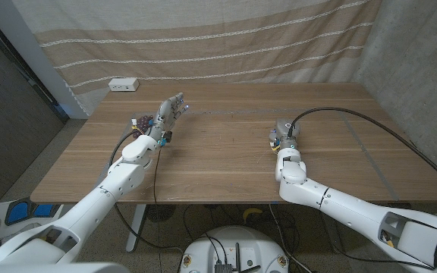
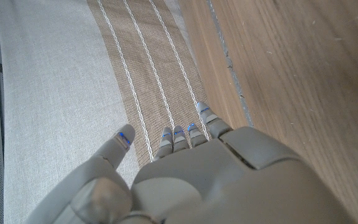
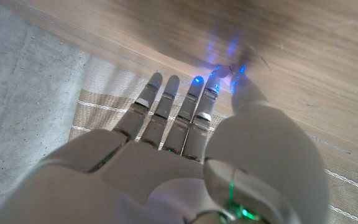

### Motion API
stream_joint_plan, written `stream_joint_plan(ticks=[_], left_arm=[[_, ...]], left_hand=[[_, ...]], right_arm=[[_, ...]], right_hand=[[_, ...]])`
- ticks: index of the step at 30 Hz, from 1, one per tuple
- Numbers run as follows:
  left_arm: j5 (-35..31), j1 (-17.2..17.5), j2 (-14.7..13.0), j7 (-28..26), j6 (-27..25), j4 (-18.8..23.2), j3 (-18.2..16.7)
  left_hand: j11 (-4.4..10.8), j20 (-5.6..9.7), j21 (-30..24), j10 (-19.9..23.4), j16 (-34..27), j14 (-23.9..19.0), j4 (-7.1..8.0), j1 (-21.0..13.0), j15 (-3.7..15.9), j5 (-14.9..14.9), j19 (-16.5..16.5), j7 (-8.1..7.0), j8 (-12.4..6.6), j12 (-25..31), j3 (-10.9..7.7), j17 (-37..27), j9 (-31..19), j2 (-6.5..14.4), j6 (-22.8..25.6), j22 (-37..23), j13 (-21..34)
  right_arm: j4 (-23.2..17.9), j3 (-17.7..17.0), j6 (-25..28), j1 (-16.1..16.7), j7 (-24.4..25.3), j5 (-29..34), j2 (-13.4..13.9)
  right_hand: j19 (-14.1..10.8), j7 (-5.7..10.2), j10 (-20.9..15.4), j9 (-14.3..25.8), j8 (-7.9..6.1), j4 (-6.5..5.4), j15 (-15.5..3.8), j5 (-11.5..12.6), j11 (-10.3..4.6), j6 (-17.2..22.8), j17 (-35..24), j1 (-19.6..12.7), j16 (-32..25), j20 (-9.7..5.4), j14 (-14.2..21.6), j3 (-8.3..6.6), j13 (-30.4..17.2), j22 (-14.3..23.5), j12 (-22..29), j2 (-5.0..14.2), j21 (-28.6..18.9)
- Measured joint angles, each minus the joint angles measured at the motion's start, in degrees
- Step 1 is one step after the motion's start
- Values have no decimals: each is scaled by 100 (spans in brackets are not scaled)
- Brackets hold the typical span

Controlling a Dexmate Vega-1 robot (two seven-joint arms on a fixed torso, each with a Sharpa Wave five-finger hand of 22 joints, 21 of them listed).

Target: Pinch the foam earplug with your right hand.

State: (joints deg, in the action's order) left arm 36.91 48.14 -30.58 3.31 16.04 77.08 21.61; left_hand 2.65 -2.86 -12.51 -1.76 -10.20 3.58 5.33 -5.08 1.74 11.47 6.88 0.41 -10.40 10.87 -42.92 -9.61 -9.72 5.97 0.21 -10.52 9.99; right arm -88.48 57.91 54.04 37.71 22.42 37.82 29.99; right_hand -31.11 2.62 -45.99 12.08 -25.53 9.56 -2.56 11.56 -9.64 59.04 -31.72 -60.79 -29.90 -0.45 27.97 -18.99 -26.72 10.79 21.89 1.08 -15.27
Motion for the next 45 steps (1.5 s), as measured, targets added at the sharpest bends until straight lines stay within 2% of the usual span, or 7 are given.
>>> stream_joint_plan(ticks=[8, 20, 21, 23, 33, 39, 45], left_arm=[[1, 14, -7, -23, 2, 33, -14], [2, 48, -16, -38, 17, 69, -24], [3, 53, -20, -38, 17, 80, -25], [6, 56, -21, -38, 17, 85, -25], [17, 80, -29, -37, 16, 119, -25], [23, 89, -35, -37, 12, 131, -29], [29, 91, -37, -25, 12, 132, -30]], left_hand=[[0, 0, 0, 0, 0, 0, 0, 0, 0, 0, 0, 0, 0, 0, 0, 0, 0, 0, 0, 0, 0], [0, 0, 0, 0, 0, 0, -23, 0, 0, 0, 0, 0, 0, 0, 23, 0, 0, 0, 0, 0, 0], [0, 0, 0, 0, 0, 0, -23, 0, 0, 0, 0, 0, 0, 0, 23, -1, 0, 0, 0, 0, 0], [0, 0, 0, 0, 0, 0, -23, 0, 0, 0, 0, 0, 0, 0, 23, -1, 0, 0, 0, 0, 0], [0, 0, 0, 0, 0, 0, -47, 0, 0, 0, 0, 0, 0, 0, 48, -1, 0, 0, 0, 0, 0], [0, 0, 0, 0, 0, 0, -47, 0, 0, 0, 0, 0, 0, 0, 48, -1, 0, 0, 0, 0, 0], [0, 0, 0, 0, 0, 0, -47, 0, 0, 0, 0, 0, 0, 0, 47, -1, 0, 0, 0, 0, 0]], right_arm=[[82, 30, -45, -38, 13, -21, -6], [266, -180, -290, 146, 358, -82, -85], [300, -223, -509, 182, 811, -123, -108], [373, -307, -631, 233, 1106, -135, -153], [602, -629, -1109, 428, 2209, -226, -307], [603, -772, -1354, 512, 2561, -299, -320], [502, -896, -1500, 579, 2738, -316, -301]], right_hand=[[-41, -23, -408, -12, -164, 41, -20, -77, 22, 340, -46, -260, -66, -40, 212, -90, -114, 0, 186, 167, -23], [-143, -179, -604, -14, -259, 86, -79, -70, 216, 577, -58, -619, -159, -141, 722, -231, -238, 0, 334, 136, -89], [-148, -179, -604, -14, -286, 86, -90, -70, 216, 577, -77, -619, -172, -146, 745, -231, -251, 0, 356, 136, -89], [-174, -179, -604, -14, -286, 86, -82, -70, 216, 577, -84, -619, -173, -172, 783, -231, -264, 0, 356, 136, -89], [-340, -226, -662, -14, -343, 20, -102, -27, 273, 623, -135, -694, -221, -168, 1068, -297, -344, 0, 399, 61, -164], [-511, -263, -747, -14, -343, -17, -154, 56, 358, 654, -162, -692, -253, 4, 1326, -335, -397, 0, 445, 63, -250], [-677, -294, -757, -14, -343, -16, -185, 130, 368, 624, -215, -670, -287, 45, 1477, -381, -447, 29, 485, 85, -322]])
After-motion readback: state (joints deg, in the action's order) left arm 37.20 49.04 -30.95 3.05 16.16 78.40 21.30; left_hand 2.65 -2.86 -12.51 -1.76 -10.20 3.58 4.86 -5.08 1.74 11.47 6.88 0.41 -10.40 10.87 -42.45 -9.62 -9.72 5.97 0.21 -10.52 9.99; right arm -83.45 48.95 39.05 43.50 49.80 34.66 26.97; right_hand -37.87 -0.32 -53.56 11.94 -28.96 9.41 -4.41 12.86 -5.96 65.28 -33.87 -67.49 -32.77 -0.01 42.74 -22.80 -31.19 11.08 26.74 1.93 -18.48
